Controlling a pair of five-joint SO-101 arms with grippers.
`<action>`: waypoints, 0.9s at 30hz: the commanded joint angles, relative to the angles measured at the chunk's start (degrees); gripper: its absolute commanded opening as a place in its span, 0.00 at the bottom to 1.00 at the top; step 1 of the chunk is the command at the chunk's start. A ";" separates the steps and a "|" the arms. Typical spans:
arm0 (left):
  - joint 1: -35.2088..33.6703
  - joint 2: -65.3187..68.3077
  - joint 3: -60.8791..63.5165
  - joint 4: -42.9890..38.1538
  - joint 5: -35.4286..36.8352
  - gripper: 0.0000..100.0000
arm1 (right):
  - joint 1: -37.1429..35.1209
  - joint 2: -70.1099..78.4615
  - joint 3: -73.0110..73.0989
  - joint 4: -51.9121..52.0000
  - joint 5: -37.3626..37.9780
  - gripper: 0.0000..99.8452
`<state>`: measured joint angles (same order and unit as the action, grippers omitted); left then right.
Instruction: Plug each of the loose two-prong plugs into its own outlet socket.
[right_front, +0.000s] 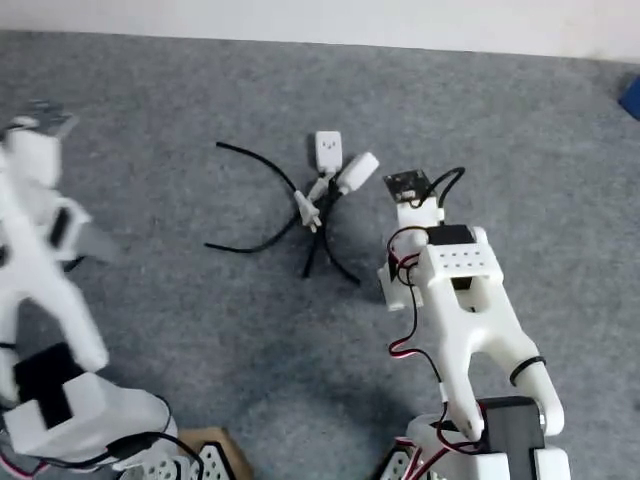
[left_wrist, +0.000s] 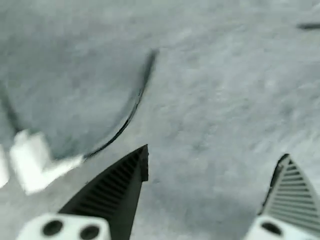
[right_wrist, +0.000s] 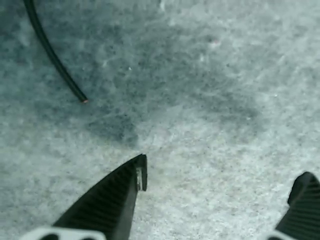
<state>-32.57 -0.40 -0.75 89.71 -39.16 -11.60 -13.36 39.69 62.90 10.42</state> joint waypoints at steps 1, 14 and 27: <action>8.84 -0.48 1.27 -8.88 8.18 0.39 | -0.22 -1.10 -2.59 0.57 -0.70 0.42; 33.54 20.53 -16.04 -22.33 27.69 0.39 | -0.40 -0.48 -16.40 -5.67 -5.98 0.42; 31.08 26.15 -18.33 -18.99 36.66 0.32 | -5.41 31.78 -52.62 -14.37 -18.11 0.42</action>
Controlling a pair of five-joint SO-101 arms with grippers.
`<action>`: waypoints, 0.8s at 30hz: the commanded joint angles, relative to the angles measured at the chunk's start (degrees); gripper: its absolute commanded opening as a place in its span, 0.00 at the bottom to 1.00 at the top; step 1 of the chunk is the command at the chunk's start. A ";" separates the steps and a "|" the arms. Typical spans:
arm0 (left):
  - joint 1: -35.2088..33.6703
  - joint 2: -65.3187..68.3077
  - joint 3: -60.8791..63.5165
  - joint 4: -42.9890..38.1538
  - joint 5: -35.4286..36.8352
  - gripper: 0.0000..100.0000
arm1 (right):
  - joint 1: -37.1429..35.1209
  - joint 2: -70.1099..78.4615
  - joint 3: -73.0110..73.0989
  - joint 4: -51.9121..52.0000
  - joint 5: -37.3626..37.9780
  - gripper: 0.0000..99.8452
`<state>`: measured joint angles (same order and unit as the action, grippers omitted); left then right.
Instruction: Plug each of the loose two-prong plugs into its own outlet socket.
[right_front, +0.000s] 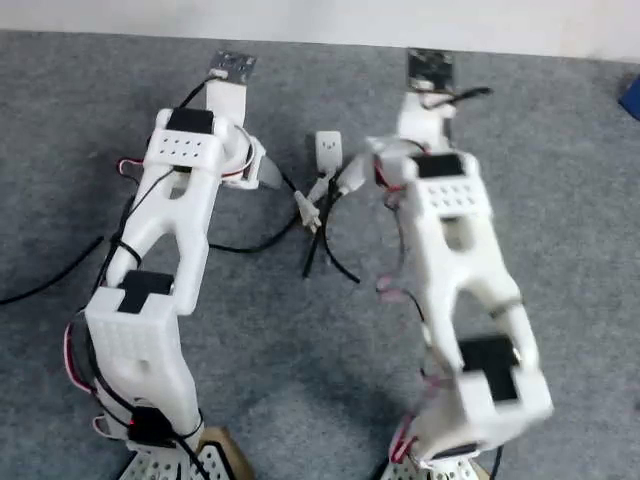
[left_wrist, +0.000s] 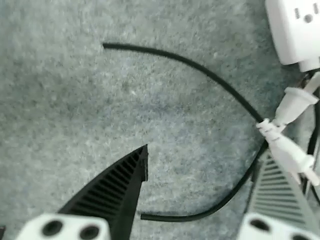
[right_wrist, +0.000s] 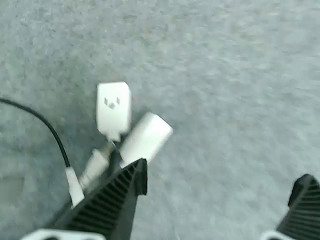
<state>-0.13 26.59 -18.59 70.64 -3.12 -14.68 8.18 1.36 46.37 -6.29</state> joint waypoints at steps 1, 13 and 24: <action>-1.54 -1.10 0.66 0.00 0.70 0.32 | -2.95 14.37 -18.95 4.62 -1.41 0.42; -4.26 -0.66 0.84 -2.29 0.70 0.33 | -4.70 36.70 -41.10 23.25 -2.73 0.42; -4.97 -0.57 1.19 -2.37 0.70 0.32 | -3.30 41.36 -41.54 32.04 0.70 0.42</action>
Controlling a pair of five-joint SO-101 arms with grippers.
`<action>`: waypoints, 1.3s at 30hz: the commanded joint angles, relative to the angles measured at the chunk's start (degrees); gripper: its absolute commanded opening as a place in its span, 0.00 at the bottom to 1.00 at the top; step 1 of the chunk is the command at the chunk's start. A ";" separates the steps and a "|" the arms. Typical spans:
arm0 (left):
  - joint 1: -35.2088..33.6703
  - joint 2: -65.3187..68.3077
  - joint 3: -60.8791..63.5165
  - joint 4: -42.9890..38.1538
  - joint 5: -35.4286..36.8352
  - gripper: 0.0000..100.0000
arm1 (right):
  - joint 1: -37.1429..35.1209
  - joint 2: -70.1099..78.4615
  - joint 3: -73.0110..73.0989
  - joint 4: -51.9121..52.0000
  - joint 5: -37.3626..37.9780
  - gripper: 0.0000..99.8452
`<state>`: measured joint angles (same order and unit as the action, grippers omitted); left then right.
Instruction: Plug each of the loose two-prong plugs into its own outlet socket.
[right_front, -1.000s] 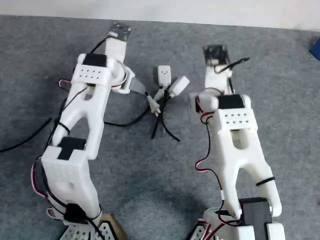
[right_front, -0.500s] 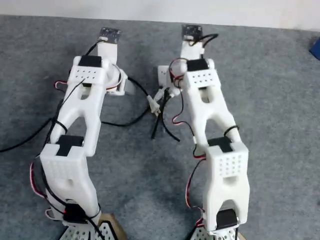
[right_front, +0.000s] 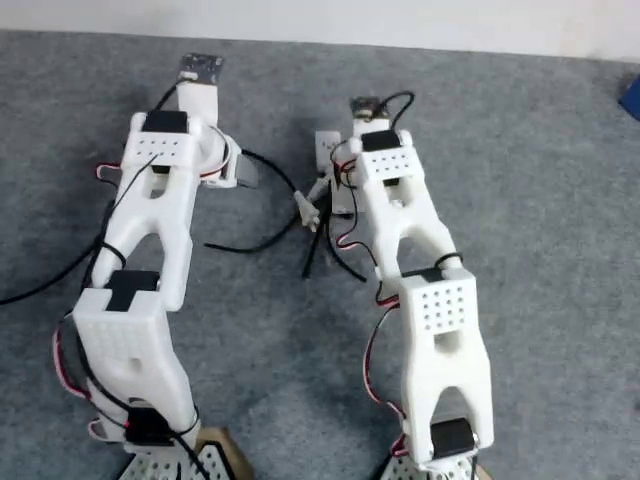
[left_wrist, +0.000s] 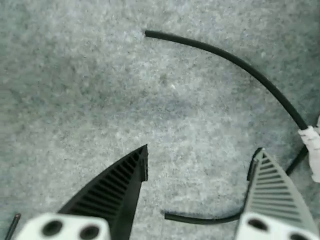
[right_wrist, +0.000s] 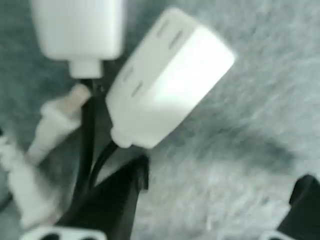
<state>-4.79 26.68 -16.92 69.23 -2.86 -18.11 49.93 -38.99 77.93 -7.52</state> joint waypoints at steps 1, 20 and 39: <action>-0.22 -0.66 -0.22 -1.05 0.44 0.32 | -0.40 -0.40 -1.19 0.04 2.29 0.42; -0.13 -0.66 0.13 -1.05 0.44 0.32 | 1.71 -0.04 -12.70 -17.54 -2.46 0.42; -0.22 -0.66 0.13 -1.05 0.44 0.32 | 8.57 -0.13 -8.66 3.47 2.11 0.42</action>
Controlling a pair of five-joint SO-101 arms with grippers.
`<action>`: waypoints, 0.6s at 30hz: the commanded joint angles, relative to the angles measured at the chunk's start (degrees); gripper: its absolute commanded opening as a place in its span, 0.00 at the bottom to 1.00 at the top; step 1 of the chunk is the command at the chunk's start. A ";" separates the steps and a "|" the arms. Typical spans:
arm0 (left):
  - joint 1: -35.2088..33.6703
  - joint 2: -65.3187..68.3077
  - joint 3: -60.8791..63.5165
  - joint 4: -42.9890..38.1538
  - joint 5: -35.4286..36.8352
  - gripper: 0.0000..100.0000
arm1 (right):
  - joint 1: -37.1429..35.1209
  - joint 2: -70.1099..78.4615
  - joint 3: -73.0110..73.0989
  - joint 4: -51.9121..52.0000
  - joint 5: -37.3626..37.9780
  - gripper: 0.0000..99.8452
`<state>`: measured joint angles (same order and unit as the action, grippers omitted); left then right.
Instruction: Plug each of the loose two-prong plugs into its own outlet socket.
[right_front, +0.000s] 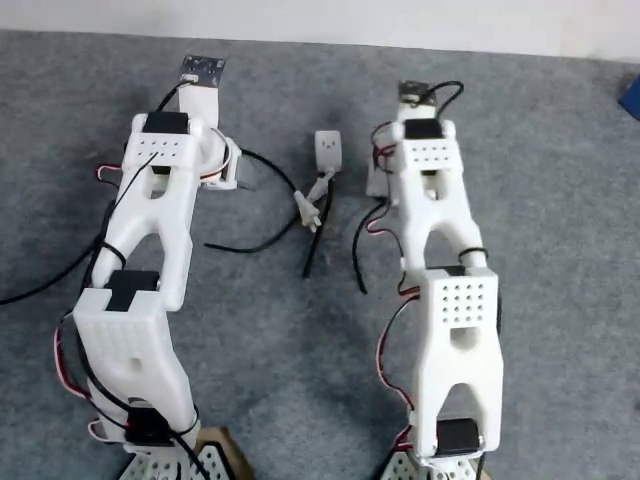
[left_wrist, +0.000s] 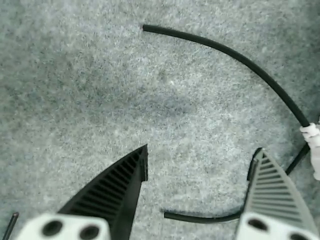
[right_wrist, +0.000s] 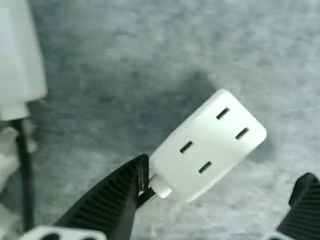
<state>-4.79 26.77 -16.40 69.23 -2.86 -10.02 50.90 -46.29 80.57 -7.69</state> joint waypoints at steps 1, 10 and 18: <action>-0.22 -0.75 -0.40 -1.05 0.44 0.32 | 0.31 -1.10 0.13 0.84 2.73 0.42; -0.22 -0.75 -0.40 -1.05 0.44 0.33 | 1.27 -1.27 9.89 0.66 4.04 0.38; -0.22 -0.66 2.42 -4.31 0.35 0.33 | 2.68 -1.36 10.42 1.10 5.89 0.04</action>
<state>-4.79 26.77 -14.73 67.91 -2.86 -7.91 49.76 -37.32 80.66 -3.65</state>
